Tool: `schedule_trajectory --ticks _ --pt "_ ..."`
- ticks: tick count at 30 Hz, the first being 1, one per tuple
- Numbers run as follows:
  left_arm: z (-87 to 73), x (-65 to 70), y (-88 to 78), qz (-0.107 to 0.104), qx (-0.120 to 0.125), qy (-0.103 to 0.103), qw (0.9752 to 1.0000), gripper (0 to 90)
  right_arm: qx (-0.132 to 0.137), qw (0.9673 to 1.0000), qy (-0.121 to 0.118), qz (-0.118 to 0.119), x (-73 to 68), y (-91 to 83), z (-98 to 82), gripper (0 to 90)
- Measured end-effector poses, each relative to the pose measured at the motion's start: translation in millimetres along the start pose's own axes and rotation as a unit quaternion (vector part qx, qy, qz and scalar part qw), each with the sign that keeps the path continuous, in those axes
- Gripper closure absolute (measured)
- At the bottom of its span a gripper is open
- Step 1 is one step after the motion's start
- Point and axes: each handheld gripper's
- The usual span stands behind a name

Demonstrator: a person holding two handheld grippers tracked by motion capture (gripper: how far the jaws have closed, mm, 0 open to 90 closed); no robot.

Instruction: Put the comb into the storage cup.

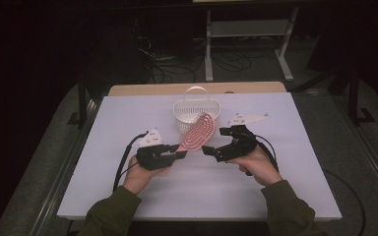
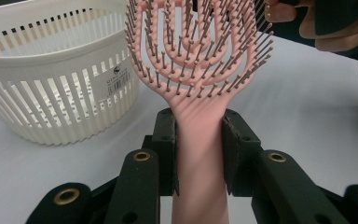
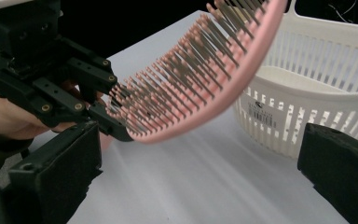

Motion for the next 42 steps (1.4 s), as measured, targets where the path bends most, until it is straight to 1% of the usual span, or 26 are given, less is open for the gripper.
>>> schedule_trajectory --ticks 6,15,24,31,42 --pt "0.0 1.6 -0.5 0.002 0.003 0.001 1.0 70.5 0.001 1.0 -0.002 0.004 -1.6 6.9 5.6 0.0" --pt "-0.5 4.0 1.1 0.002 0.003 0.004 1.0 70.5 0.009 0.9999 0.005 0.012 -2.0 13.8 13.6 0.0" --pt "-1.9 8.4 1.8 0.005 0.002 0.011 0.9999 70.5 0.013 0.9998 0.011 0.014 -1.6 16.7 13.0 0.0" --pt "-2.7 12.1 3.2 0.007 0.004 0.015 0.9999 70.5 0.008 0.9997 0.018 0.015 -1.4 20.5 10.9 0.0" --pt "-2.5 16.9 6.9 0.008 0.004 0.019 0.9998 70.5 0.014 0.9993 0.03 0.015 -1.3 19.8 10.6 7.2"
Point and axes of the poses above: each handheld gripper's, and its own axes: y roughly forward along the jaws, z roughly out of its top, x roughly to its right, and after that the axes turned 14 degrees about y, right-handed
